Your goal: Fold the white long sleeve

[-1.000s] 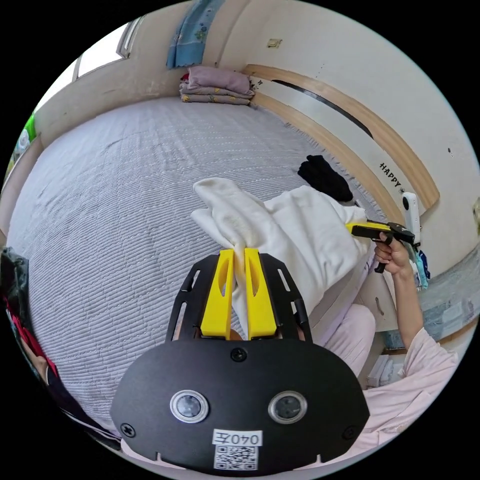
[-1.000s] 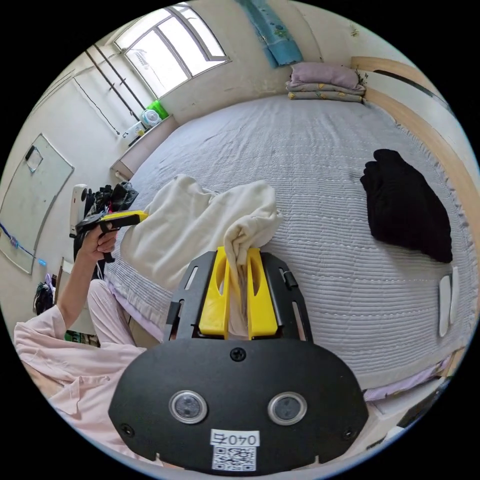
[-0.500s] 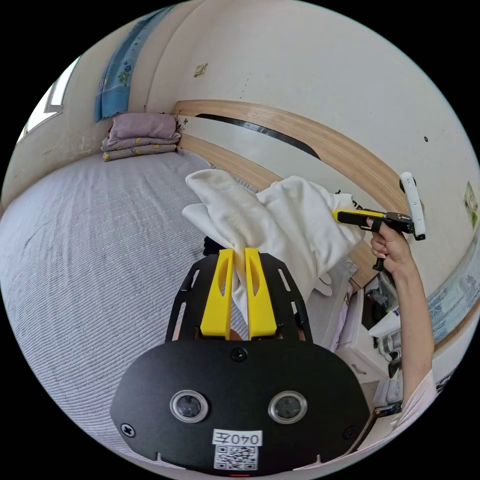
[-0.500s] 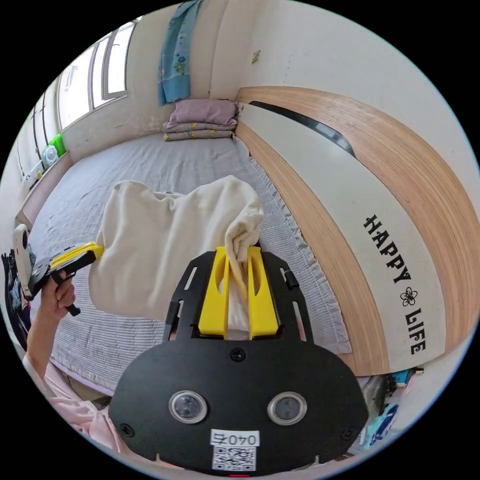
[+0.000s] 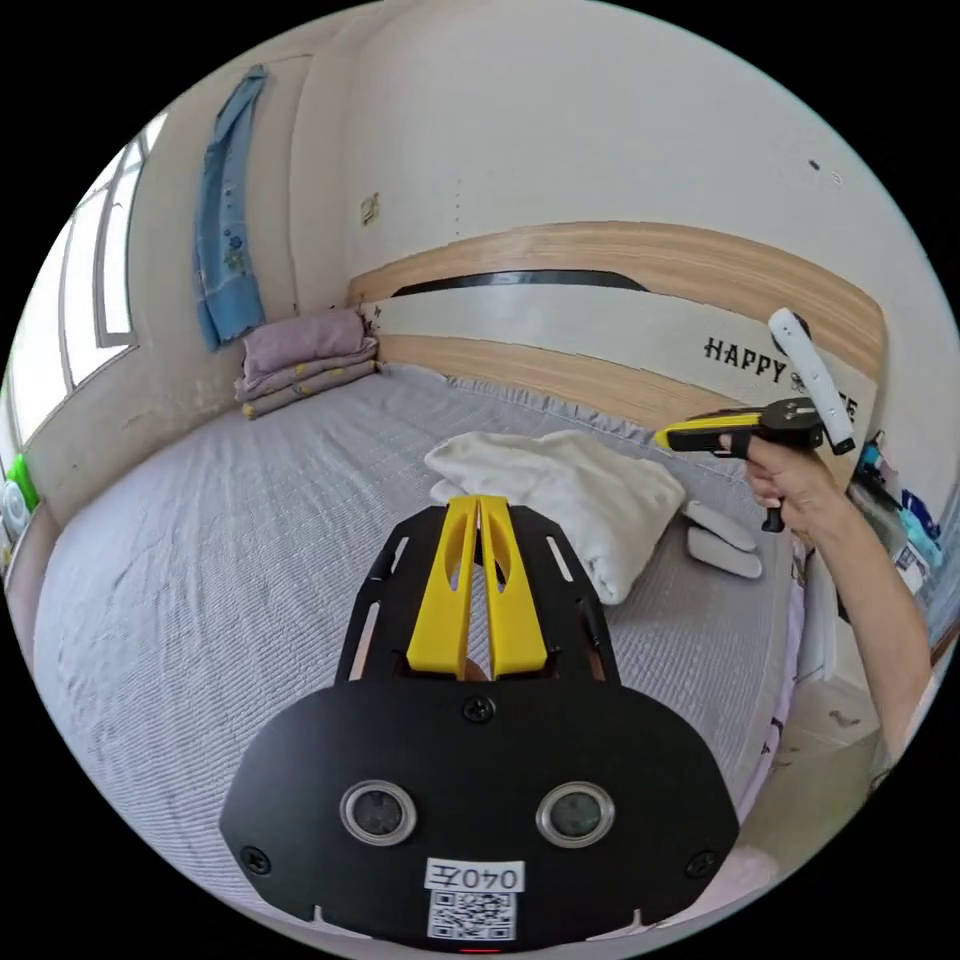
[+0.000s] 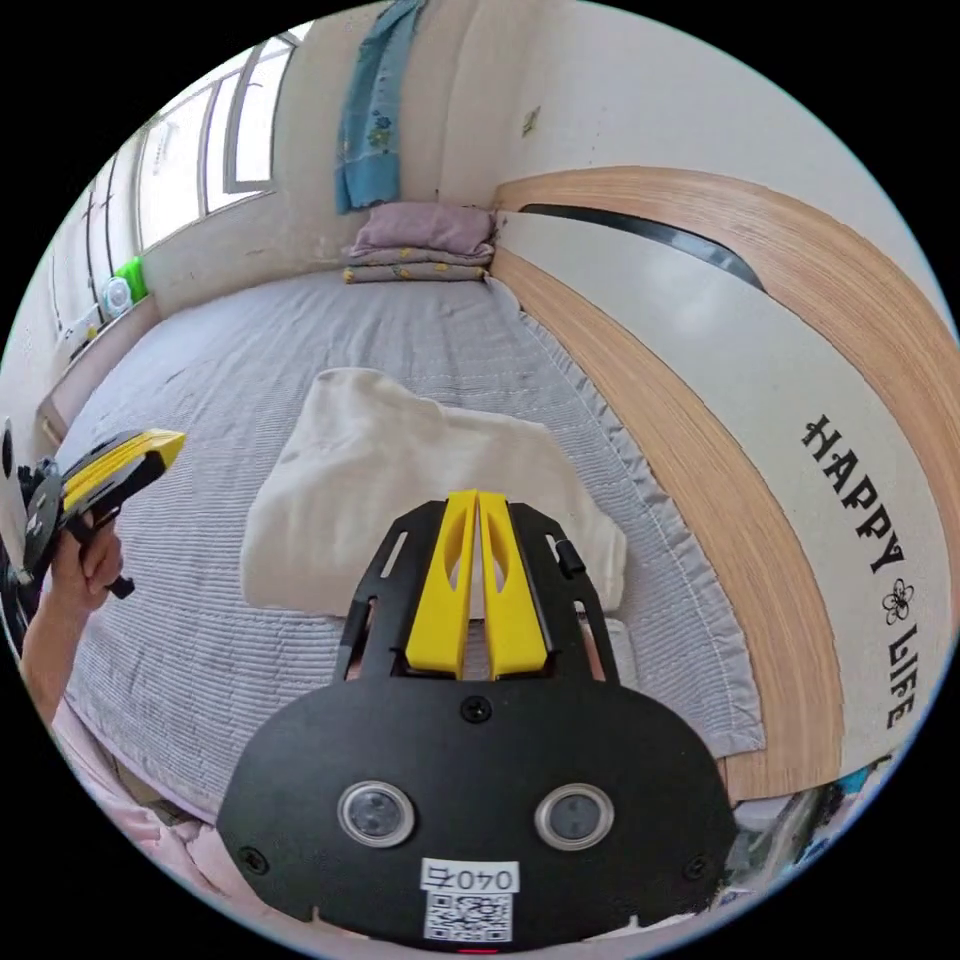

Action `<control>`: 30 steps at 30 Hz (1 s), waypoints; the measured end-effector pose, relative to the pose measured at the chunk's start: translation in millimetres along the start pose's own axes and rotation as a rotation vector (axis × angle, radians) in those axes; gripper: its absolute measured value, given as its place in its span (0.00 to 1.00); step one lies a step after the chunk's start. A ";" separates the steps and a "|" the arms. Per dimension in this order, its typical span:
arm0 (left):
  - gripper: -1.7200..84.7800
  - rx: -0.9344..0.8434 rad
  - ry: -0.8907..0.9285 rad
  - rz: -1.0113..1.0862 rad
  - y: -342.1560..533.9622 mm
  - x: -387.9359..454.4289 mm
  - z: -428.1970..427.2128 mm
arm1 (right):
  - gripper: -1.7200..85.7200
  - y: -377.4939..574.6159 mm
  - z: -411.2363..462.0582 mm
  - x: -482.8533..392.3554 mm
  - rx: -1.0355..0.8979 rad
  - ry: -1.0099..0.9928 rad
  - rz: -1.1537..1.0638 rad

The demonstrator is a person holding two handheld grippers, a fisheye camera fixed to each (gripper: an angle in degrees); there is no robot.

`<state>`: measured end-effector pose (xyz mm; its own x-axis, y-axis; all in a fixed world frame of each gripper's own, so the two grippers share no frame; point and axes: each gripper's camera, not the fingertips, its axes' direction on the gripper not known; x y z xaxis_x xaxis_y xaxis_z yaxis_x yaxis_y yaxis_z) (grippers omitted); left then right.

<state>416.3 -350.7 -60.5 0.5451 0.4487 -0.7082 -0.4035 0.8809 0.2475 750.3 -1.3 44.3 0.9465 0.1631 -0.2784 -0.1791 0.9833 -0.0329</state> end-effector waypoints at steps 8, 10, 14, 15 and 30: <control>0.01 -0.478 -0.059 0.039 35.0 52.5 119.0 | 0.01 13.0 48.9 -78.2 -0.091 -0.117 -0.085; 0.01 -0.529 0.007 -0.050 37.8 35.0 122.5 | 0.01 2.5 47.4 -78.4 -0.126 -0.130 -0.064; 0.01 -0.306 0.134 -0.159 61.1 1.2 38.3 | 0.01 -12.9 12.6 -87.0 -0.168 -0.019 -0.063; 0.01 -0.243 0.121 -0.134 78.3 -4.0 5.0 | 0.01 -10.7 1.4 -90.5 -0.139 -0.010 -0.066; 0.01 -0.305 -0.238 -0.414 404.3 -81.8 -227.5 | 0.01 131.4 -112.0 -310.2 0.108 -0.507 -0.145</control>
<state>41.4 -65.6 -53.0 0.8395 0.1279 -0.5281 -0.2958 0.9228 -0.2468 403.1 68.3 18.9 0.9752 0.0178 0.2208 -0.0340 0.9970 0.0701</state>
